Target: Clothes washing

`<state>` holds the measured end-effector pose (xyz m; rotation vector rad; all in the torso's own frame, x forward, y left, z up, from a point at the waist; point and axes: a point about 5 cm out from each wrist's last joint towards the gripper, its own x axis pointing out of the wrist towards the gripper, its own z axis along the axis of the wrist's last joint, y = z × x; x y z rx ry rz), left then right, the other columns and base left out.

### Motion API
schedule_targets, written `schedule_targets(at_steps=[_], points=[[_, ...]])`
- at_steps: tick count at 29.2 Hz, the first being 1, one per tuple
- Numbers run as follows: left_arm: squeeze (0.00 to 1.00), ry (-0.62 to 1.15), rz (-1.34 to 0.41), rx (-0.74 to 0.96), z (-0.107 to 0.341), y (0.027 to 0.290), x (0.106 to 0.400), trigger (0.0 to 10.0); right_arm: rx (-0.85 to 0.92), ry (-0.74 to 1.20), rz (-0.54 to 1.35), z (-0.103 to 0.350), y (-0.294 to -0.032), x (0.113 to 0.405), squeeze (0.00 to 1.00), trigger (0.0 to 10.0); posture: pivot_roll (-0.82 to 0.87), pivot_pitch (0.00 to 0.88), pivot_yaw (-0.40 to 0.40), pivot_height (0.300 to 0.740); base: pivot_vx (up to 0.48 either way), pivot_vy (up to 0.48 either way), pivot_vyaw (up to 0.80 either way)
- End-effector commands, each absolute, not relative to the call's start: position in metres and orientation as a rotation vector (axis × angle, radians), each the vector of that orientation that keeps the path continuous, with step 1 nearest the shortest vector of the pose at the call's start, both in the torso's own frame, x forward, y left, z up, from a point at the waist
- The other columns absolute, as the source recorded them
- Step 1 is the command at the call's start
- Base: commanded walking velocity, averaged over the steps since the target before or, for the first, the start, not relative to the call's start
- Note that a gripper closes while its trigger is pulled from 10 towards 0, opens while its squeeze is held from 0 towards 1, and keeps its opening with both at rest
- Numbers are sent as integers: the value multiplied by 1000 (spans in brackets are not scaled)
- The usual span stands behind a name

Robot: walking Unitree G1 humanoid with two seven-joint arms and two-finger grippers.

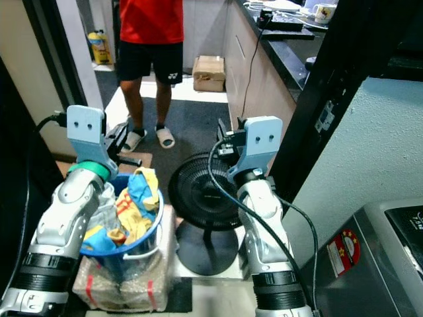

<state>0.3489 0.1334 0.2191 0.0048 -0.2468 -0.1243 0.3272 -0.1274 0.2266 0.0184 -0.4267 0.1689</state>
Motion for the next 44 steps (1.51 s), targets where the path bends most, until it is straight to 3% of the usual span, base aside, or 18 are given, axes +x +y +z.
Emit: schedule_targets(at_steps=[1,10,33,44], points=[[0,-226,-126,7,213,133,348,10000,18,-415,166,222,-127,327,0,10000,65,11,5,740,0,0,0],[0,-225,-131,9,212,132,348,10000,19,-417,170,222,-126,327,0,10000,69,7,4,740,-130,0,0],[0,-223,-125,10,212,132,348,10000,13,-418,180,221,-124,327,0,10000,69,13,2,740,-384,0,0],[0,-222,-119,1,212,132,348,10000,13,-416,181,220,-124,326,0,10000,65,16,-1,740,0,0,0]])
